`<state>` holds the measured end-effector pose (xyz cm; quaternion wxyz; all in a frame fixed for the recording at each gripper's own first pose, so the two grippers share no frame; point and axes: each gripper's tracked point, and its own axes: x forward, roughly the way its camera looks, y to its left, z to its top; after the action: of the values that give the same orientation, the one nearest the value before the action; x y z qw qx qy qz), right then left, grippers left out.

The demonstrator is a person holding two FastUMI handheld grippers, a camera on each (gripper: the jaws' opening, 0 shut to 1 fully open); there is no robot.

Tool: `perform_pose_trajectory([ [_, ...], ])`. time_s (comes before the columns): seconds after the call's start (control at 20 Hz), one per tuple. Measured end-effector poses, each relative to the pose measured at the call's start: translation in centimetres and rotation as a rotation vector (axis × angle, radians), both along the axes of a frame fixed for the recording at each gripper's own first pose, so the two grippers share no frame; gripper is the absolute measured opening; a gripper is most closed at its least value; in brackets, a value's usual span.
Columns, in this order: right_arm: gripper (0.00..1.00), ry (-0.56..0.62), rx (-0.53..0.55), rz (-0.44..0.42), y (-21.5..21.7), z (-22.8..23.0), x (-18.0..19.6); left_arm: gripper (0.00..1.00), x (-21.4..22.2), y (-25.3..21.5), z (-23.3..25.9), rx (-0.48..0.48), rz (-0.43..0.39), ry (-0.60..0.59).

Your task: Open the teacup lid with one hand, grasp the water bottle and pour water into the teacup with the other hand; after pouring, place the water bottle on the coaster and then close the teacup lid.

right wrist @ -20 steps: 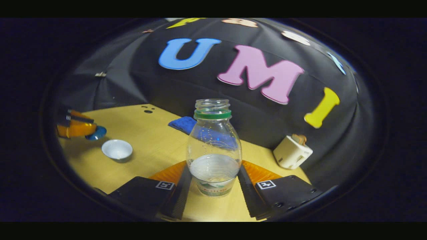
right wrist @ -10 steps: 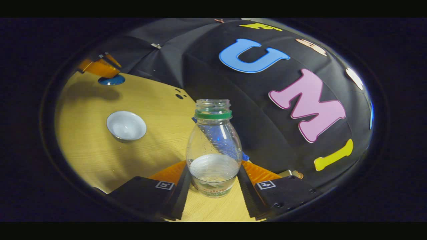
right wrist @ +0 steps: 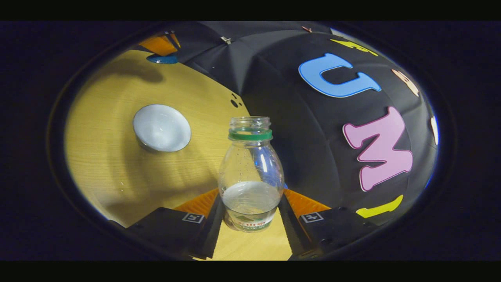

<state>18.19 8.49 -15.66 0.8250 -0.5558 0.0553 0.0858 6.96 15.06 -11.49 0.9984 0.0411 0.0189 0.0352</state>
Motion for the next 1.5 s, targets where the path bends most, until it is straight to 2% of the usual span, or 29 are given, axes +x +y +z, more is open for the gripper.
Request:
perform_pose_trajectory([
  [0.1, 0.70, 0.001, -0.053, 0.008, 0.5, -0.3, 0.2, 0.20, 0.0, -0.2, -0.3, -0.004, -0.015, 0.000],
  [0.15, 0.70, 0.002, -0.082, 0.013, 0.5, -0.5, 0.3, 0.24, 0.0, -0.4, -0.3, -0.007, -0.022, 0.000],
  [0.2, 0.74, 0.005, -0.107, 0.019, 0.6, -0.7, 0.5, 0.24, -0.1, -0.4, -0.4, -0.010, -0.026, -0.001],
  [0.55, 0.74, 0.007, -0.257, 0.096, 2.2, -1.2, 1.3, 0.24, -0.4, 0.3, -0.7, -0.038, -0.017, -0.005],
  [0.6, 0.73, 0.004, -0.281, 0.113, 2.5, -1.2, 1.3, 0.21, -0.4, 0.3, -0.7, -0.045, -0.015, -0.003],
  [0.7, 0.70, -0.005, -0.328, 0.142, 3.2, -1.1, 1.4, 0.24, -0.6, 0.4, -0.8, -0.050, -0.010, -0.002],
  [0.8, 0.73, -0.005, -0.358, 0.156, 3.3, -1.4, 1.5, 0.24, -0.8, 0.6, -0.8, -0.055, -0.004, -0.002],
  [0.95, 0.74, -0.022, -0.416, 0.178, 3.3, -0.9, 1.7, 0.24, -1.1, 0.5, -0.8, -0.065, -0.005, -0.003],
  [1.0, 0.73, -0.026, -0.436, 0.186, 3.3, -0.8, 1.8, 0.21, -1.1, 0.5, -0.9, -0.066, -0.005, -0.003],
  [1.1, 0.73, -0.034, -0.488, 0.203, 3.4, -0.7, 2.1, 0.24, -1.0, 0.4, -1.1, -0.066, -0.005, -0.002],
  [1.15, 0.73, -0.036, -0.513, 0.212, 3.4, -0.7, 2.2, 0.21, -1.1, 0.4, -1.2, -0.068, -0.004, -0.002],
  [1.35, 0.74, -0.022, -0.569, 0.249, 3.8, -1.2, 2.4, 0.24, -1.3, 0.6, -1.5, -0.059, 0.009, 0.000],
  [1.4, 0.70, -0.021, -0.577, 0.252, 3.8, -1.2, 2.4, 0.24, -1.3, 0.9, -1.5, -0.049, 0.017, 0.000],
  [1.45, 0.74, -0.019, -0.586, 0.258, 3.8, -1.1, 2.4, 0.28, -1.4, 1.2, -1.4, -0.046, 0.025, -0.001],
  [1.5, 0.74, -0.021, -0.598, 0.265, 3.9, -0.9, 2.3, 0.24, -1.5, 1.3, -1.3, -0.050, 0.034, -0.006],
])
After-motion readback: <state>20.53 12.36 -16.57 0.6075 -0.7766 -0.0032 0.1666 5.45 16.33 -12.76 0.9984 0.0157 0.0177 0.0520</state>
